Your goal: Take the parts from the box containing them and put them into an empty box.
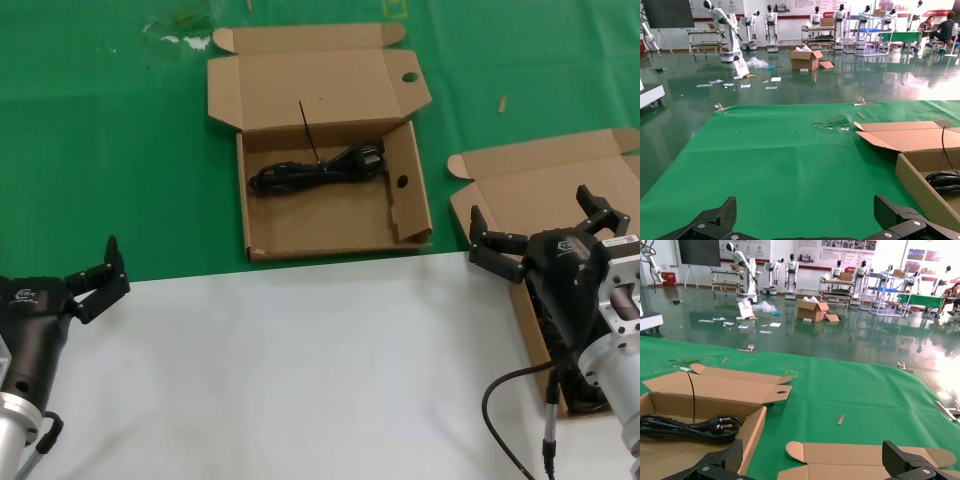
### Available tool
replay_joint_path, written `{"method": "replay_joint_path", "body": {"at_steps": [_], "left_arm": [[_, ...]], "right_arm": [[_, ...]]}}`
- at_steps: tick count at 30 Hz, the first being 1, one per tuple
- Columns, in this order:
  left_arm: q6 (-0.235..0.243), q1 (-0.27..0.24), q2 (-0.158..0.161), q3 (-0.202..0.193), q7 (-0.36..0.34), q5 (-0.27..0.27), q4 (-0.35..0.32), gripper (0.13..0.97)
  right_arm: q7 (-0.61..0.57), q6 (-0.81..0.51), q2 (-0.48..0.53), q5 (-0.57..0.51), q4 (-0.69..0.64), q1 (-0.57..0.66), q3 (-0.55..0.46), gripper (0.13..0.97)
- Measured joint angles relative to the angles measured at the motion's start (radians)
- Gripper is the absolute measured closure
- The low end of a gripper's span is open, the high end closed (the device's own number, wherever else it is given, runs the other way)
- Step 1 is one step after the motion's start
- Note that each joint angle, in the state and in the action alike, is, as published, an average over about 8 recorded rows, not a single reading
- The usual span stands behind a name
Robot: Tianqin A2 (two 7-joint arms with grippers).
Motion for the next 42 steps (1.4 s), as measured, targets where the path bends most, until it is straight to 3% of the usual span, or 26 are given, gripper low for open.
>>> {"method": "replay_joint_path", "body": {"at_steps": [42], "left_arm": [[0.000, 0.000, 0.000, 0.000, 0.000, 0.000, 0.000, 0.132]], "right_arm": [[0.000, 0.000, 0.000, 0.000, 0.000, 0.000, 0.000, 0.129]]}}
